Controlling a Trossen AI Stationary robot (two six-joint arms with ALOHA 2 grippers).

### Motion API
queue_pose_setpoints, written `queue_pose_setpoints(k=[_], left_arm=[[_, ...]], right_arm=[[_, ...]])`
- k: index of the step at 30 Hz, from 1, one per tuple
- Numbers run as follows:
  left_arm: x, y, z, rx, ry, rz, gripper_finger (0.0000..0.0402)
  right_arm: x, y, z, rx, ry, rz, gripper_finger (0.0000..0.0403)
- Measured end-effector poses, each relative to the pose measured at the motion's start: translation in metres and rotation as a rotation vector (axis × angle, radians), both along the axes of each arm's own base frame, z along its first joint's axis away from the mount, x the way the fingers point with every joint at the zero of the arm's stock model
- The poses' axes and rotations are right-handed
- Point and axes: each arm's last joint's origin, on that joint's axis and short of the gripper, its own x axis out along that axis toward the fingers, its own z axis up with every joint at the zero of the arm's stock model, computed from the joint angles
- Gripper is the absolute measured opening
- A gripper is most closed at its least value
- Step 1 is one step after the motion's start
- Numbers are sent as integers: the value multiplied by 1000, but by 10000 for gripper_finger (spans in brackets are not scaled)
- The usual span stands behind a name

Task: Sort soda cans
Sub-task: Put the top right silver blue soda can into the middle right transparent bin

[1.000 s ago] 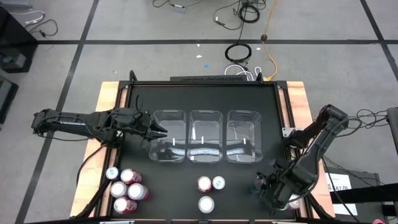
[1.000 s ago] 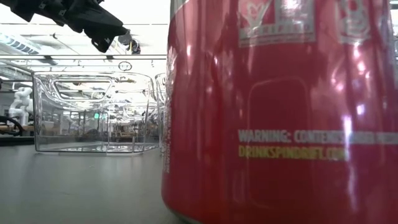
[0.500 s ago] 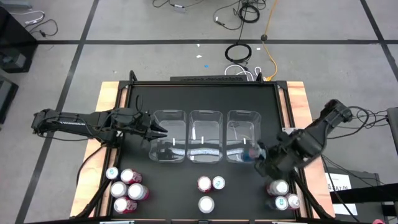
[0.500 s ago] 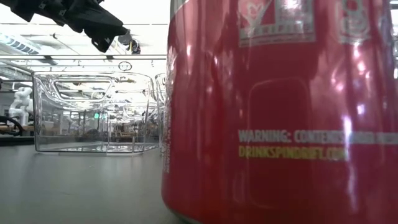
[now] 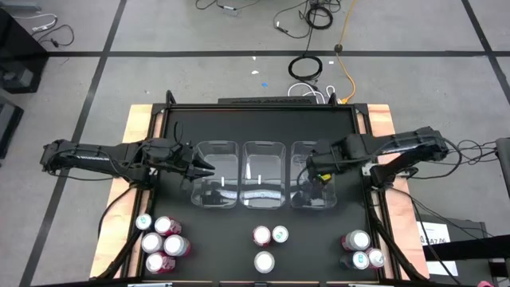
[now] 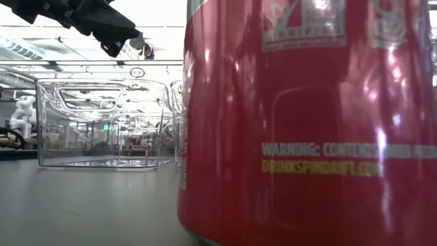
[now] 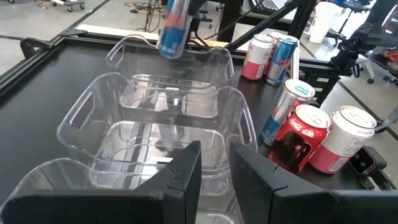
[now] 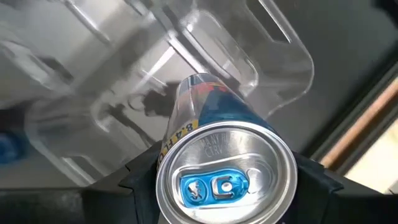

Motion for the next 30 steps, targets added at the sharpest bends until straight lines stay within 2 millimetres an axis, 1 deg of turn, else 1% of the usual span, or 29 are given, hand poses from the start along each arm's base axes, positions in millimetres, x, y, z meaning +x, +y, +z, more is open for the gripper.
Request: queue_pose_setpoints(k=[6,11,14,18,27,30], left_arm=[[0,1,0,16,0,42,93],[0,2,0,21,0,61,93],[0,2,0,22,0,62,93],[0,2,0,20,0,63,93],[0,2,0,20,0,64,93],[0,2,0,20,0,64,93]], right_arm=[[7,-23,-31,28,9,-4,231],[4,-39,-58,50,64,-38,232],[3,-46,-71,50,80,-36,232],[3,-53,-78,50,72,-36,233],[3,-73,-78,41,55,-50,233],[2,-78,-81,66,53,-50,233]])
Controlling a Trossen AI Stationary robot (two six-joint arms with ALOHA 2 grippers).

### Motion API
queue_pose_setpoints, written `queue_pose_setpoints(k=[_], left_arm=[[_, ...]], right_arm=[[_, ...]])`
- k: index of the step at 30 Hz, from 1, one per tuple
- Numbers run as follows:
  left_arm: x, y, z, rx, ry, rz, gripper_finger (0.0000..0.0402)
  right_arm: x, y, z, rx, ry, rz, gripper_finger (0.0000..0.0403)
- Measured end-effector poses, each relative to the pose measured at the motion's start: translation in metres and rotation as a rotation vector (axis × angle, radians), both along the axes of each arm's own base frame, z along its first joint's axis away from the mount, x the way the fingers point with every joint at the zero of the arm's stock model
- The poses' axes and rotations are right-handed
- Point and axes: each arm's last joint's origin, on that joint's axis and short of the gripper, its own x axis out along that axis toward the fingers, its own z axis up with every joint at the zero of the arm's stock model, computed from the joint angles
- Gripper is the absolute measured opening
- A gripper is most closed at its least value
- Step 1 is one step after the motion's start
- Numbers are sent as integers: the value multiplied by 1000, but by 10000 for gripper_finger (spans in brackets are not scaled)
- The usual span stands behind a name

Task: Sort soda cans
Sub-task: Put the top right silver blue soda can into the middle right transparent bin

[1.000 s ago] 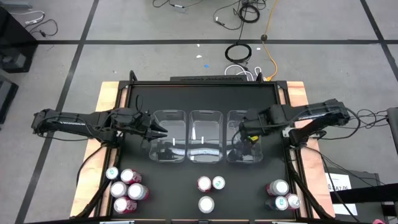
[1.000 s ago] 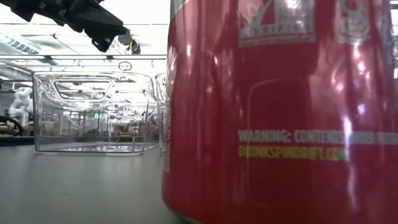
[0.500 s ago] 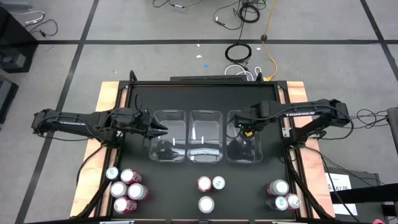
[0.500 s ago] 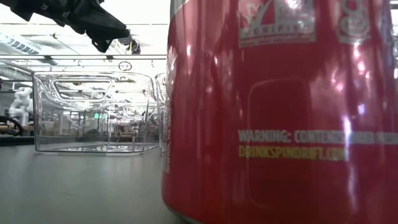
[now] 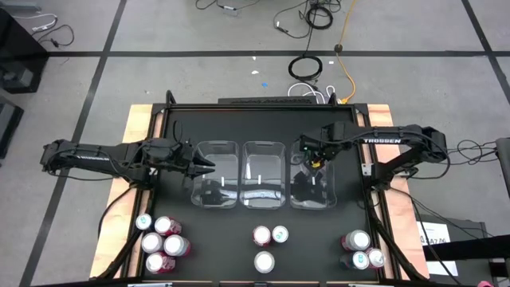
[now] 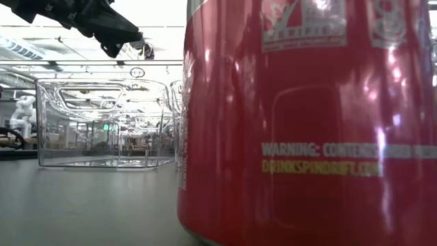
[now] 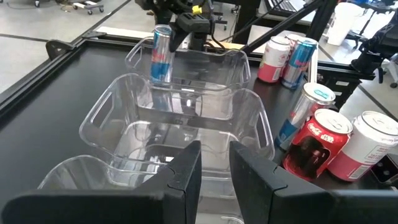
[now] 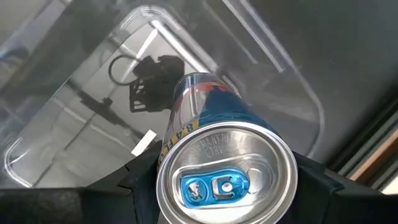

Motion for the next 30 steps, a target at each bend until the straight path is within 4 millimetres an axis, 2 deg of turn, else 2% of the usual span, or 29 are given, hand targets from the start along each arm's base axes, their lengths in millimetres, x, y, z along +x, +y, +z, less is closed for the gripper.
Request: queue_pose_setpoints(k=[6,17,30], left_arm=[[0,0,0,0,0,0,93],[0,0,0,0,0,0,93],[0,0,0,0,0,0,93]], right_arm=[[-2,-4,-4,30,3,4,237],[-2,-4,-4,27,4,10,278],[-1,-3,-4,28,1,13,281]])
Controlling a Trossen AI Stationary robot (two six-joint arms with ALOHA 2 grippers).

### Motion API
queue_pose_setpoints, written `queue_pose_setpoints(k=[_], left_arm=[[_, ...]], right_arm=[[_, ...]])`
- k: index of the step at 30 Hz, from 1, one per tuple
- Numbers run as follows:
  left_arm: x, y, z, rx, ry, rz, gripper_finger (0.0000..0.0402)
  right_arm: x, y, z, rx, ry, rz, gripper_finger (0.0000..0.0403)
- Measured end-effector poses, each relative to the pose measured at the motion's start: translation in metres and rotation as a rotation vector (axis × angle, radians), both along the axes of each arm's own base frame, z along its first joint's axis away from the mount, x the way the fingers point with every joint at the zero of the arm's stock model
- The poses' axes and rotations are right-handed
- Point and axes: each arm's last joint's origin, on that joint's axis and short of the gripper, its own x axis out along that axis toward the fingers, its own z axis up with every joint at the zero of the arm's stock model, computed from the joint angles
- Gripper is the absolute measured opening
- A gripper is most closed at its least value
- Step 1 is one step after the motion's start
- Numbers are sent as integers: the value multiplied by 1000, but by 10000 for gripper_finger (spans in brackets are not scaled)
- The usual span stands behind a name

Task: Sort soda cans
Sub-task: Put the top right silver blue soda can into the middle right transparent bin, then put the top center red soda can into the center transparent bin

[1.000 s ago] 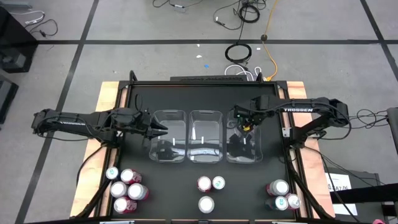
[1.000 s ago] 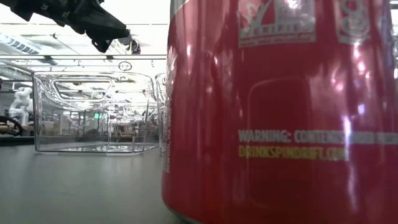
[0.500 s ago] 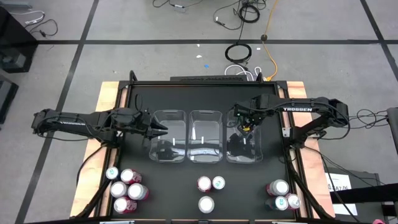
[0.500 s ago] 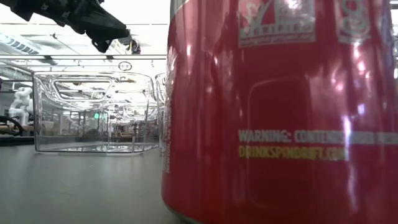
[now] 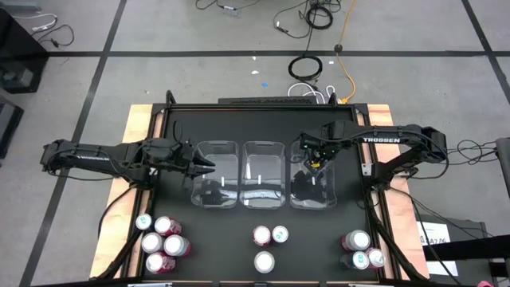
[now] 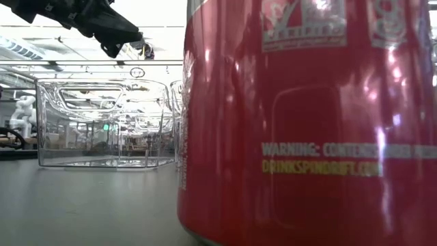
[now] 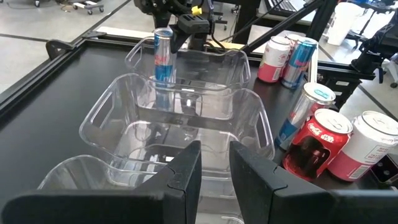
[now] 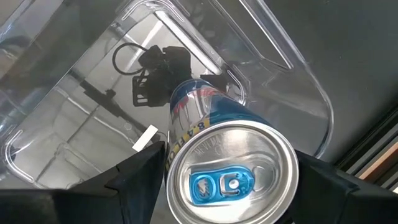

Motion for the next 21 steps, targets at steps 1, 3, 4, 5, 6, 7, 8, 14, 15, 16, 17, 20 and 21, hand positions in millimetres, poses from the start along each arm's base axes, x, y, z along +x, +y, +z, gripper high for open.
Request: queue_pose_setpoints(k=[1,3,4,5,6,7,8,14,15,16,17,20,21], left_arm=[[0,0,0,0,0,0,93],[0,0,0,0,0,0,93],[0,0,0,0,0,0,93],[0,0,0,0,0,0,93],[0,0,0,0,0,0,93],[0,0,0,0,0,0,93],[0,0,0,0,0,0,93],[0,0,0,0,0,0,93],[0,0,0,0,0,0,93],[0,0,0,0,0,0,93],[0,0,0,1,0,-1,93],[0,0,0,1,0,-1,93],[0,0,0,1,1,0,93]], right_arm=[[0,0,0,0,0,1,281],[0,0,0,1,0,2,284],[0,0,0,2,0,2,287],[0,0,0,2,0,2,291],[0,0,0,2,-1,2,296],[0,0,0,2,-1,1,301],[0,0,0,2,-1,-1,307],[-2,1,0,7,16,-27,342],[-3,1,0,11,22,-32,346],[-3,1,0,13,30,-37,348],[-5,1,0,15,38,-43,349],[-7,2,3,14,29,-47,349],[-8,2,4,13,21,-48,349]])
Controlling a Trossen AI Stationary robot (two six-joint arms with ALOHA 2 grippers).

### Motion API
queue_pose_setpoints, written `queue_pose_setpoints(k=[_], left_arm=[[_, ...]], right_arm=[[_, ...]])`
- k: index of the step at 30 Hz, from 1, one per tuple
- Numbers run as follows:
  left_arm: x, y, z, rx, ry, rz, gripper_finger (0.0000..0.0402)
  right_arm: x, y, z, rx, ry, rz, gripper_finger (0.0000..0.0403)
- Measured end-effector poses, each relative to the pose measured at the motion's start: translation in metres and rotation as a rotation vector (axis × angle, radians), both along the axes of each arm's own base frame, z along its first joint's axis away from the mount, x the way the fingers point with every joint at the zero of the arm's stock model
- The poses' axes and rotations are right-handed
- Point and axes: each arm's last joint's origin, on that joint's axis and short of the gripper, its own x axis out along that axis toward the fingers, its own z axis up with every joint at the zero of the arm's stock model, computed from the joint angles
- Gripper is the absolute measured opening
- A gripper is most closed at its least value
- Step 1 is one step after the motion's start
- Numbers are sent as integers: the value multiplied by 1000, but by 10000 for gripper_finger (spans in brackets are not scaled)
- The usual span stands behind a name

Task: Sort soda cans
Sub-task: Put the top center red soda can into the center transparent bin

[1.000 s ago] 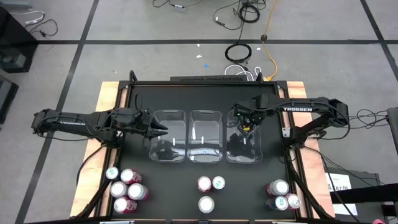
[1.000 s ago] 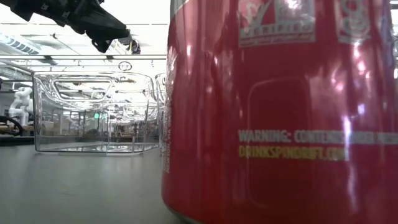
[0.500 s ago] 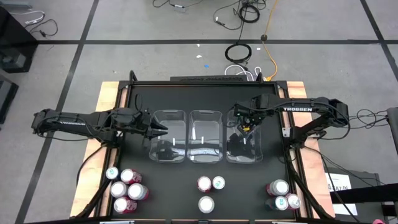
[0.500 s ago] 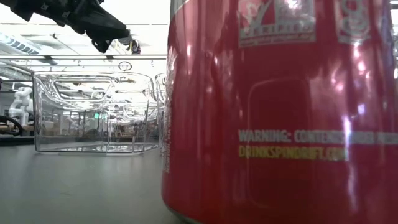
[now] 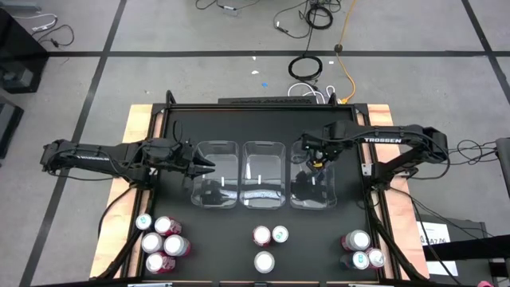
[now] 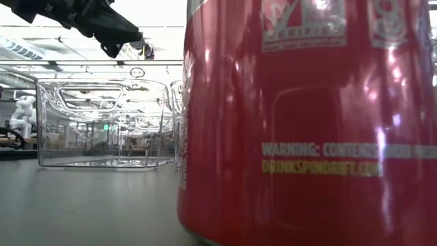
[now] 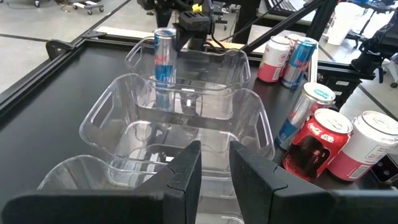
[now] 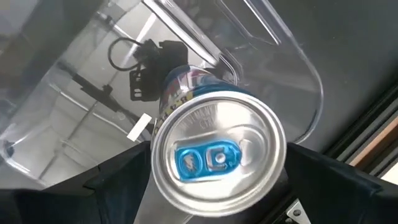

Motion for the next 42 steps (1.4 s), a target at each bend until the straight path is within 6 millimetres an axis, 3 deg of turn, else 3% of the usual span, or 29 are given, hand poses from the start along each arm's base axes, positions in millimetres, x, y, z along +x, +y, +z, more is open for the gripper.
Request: queue_pose_setpoints(k=[7,21,28,42], left_arm=[[0,0,0,0,0,0,93],[0,0,0,0,0,0,93],[0,0,0,0,0,0,93],[0,0,0,1,1,0,93]], right_arm=[[-15,3,22,-28,-143,-28,349],[-63,13,70,-65,-477,-178,350],[-74,16,78,-70,-551,-191,350],[-76,16,79,-80,-555,-178,350]])
